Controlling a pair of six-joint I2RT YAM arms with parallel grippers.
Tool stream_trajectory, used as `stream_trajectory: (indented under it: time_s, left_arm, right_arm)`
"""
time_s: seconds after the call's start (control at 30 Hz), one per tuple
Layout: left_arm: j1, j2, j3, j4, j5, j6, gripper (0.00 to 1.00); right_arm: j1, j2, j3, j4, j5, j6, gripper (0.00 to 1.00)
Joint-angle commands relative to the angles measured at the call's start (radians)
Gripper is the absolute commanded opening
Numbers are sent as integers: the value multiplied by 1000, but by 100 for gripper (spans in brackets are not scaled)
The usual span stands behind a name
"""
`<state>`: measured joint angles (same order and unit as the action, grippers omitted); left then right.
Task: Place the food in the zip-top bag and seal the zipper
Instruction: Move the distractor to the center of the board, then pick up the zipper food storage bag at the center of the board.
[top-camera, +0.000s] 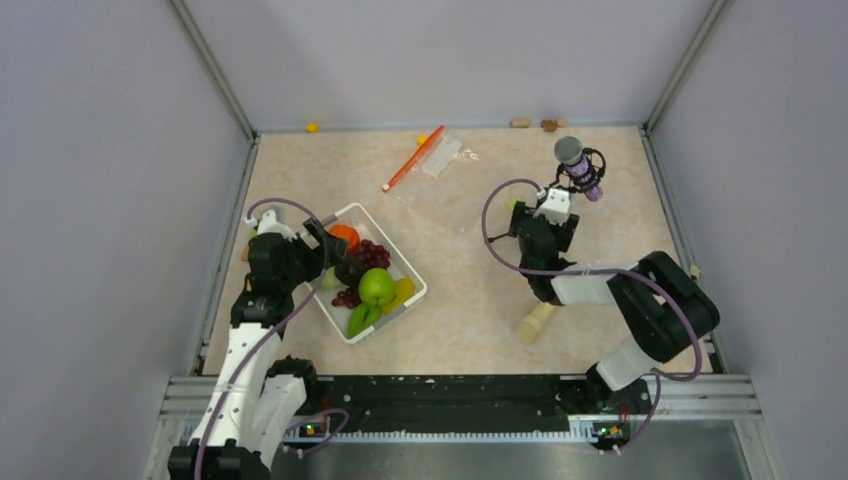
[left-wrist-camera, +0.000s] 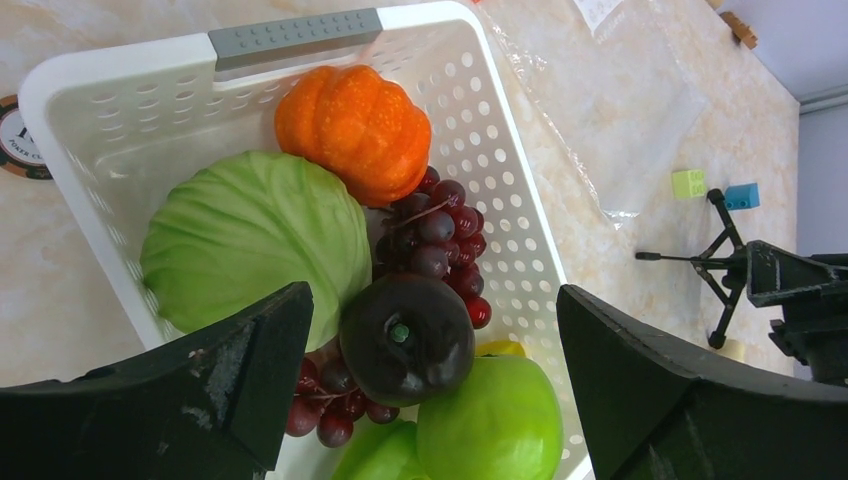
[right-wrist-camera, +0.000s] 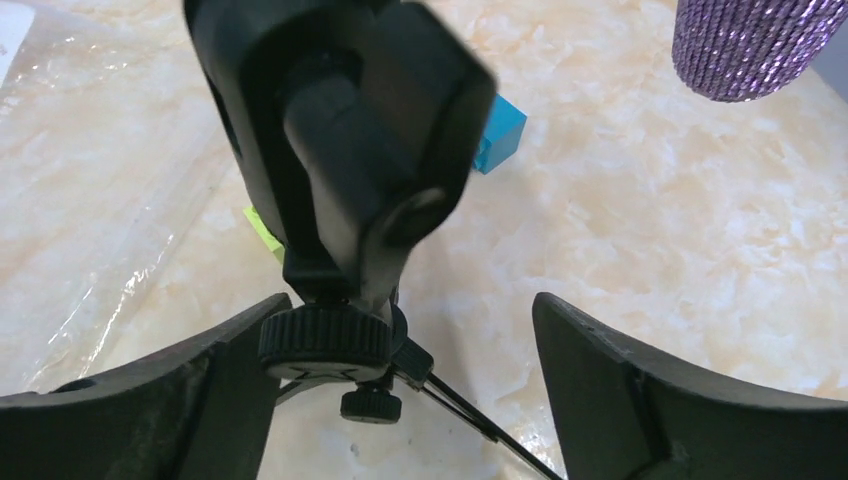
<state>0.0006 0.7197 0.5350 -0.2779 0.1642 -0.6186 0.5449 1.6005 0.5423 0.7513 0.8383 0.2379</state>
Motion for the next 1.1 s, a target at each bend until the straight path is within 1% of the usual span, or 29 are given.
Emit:
stream_trajectory:
  time_s: [0.0, 0.03, 0.07, 0.23, 0.37, 0.53, 0.63, 0.7, 0.77, 0.83, 0.97, 1.0, 1.07]
  left_arm:
    - [3, 59, 87, -6, -18, 2, 97]
    - [3, 81, 102, -15, -15, 4, 97]
    - [3, 101, 116, -14, -4, 6, 97]
    - [3, 236, 207, 49, 99, 2, 97]
    - [3, 422, 355, 59, 175, 25, 97]
    - [-61, 670, 576, 72, 208, 77, 97]
    - [-87, 862, 760, 87, 275, 134, 97]
    - [-101, 997, 904, 73, 334, 177, 97]
    - [-114, 1131, 1041, 75, 362, 211, 97]
    - [-127, 1268, 1192, 58, 374, 257, 97]
    - [-150, 1567, 1554, -75, 397, 329, 97]
    - [-155, 1618, 1627, -90, 395, 333, 97]
    - [-171, 1700, 1718, -85, 366, 331, 97]
  right_arm:
    - [18, -118, 6, -179, -44, 54, 94]
    - [33, -139, 1, -199, -51, 56, 98]
    - [43, -159, -3, -222, -60, 55, 99]
    - [107, -254, -24, -348, -84, 68, 99]
    - [134, -351, -41, -449, -107, 105, 99]
    - [149, -505, -119, -479, -167, 154, 99]
    - [149, -590, -161, -469, -208, 154, 99]
    - [149, -642, -185, -443, -256, 149, 99]
    - [149, -680, -201, -417, -311, 142, 99]
    - [149, -711, -216, -399, -339, 140, 99]
    - [149, -749, -235, -377, -357, 131, 99]
    - [149, -753, -237, -375, -356, 130, 99]
    - [149, -757, -238, -374, -351, 125, 99]
